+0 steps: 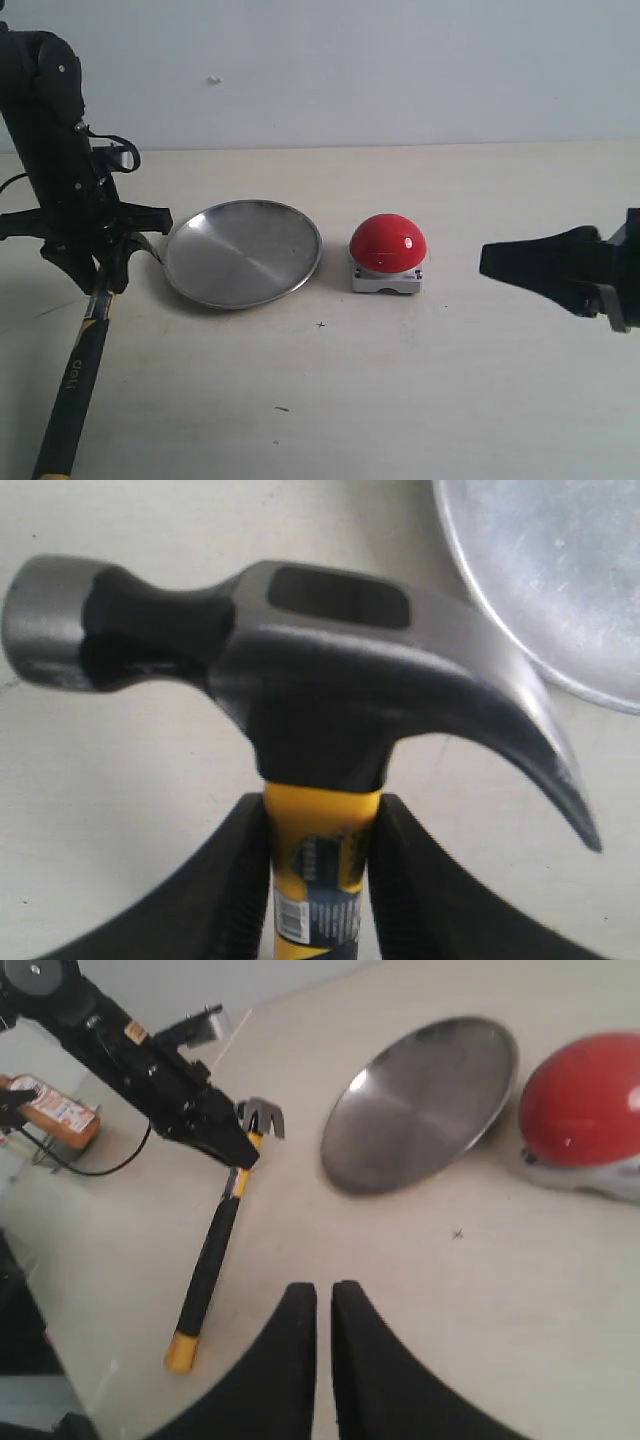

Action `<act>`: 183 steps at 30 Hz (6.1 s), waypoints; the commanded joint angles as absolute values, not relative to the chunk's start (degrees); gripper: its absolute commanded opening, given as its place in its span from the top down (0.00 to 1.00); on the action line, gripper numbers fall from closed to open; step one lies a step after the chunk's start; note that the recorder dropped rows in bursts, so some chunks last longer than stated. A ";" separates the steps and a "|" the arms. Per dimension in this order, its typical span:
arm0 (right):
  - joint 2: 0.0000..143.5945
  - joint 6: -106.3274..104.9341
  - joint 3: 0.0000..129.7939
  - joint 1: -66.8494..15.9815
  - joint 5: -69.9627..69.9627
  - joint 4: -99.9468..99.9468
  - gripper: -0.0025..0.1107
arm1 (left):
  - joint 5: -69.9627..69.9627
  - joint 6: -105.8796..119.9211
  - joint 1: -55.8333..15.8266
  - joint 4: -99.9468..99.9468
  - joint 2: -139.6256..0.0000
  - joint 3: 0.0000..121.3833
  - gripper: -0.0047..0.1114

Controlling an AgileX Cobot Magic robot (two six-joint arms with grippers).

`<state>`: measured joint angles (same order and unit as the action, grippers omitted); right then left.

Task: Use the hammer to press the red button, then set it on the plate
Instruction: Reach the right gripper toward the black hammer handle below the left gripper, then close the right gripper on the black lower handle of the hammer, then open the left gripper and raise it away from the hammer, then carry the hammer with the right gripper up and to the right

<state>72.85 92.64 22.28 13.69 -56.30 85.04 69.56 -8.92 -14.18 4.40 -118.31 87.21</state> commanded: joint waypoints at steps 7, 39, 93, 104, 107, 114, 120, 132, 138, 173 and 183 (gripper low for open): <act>86.29 85.94 23.25 1.39 -54.45 80.41 0.86 | 69.96 -7.29 -14.11 7.19 -117.44 87.91 0.96; 115.36 90.50 54.10 -40.33 -36.28 56.84 0.40 | 69.96 0.00 -13.77 16.64 -117.34 87.91 0.96; 125.73 98.27 65.72 -42.64 -37.71 53.94 0.98 | 69.96 7.32 -13.62 26.40 -115.94 89.49 0.96; 125.73 96.97 65.72 -42.64 -39.66 56.44 0.98 | 69.96 7.72 -13.62 24.00 -115.94 89.49 0.91; 125.46 95.22 65.72 -42.64 -39.89 56.44 0.98 | 69.96 7.72 -13.62 24.46 -115.94 89.49 0.74; 124.32 93.56 65.72 -42.64 -39.58 56.44 0.98 | 69.96 8.79 -13.62 24.33 -115.94 89.49 0.41; 123.73 92.76 65.72 -42.64 -38.33 56.29 0.98 | 69.96 10.12 -13.62 23.71 -115.06 89.49 0.34; 123.17 92.63 65.72 -42.64 -35.37 54.89 0.98 | 69.96 9.29 -11.00 19.57 -106.57 89.49 0.32; 120.63 91.51 65.72 -42.64 -32.62 55.09 0.98 | 69.96 8.72 -8.67 17.66 -100.93 89.49 0.32; 64.81 117.08 34.88 -42.64 2.33 89.99 0.98 | 38.42 4.24 -6.91 25.16 -40.42 53.81 0.94; 59.20 114.38 27.31 -42.64 3.54 89.99 0.98 | 28.16 1.00 -6.91 27.18 -4.46 18.53 0.94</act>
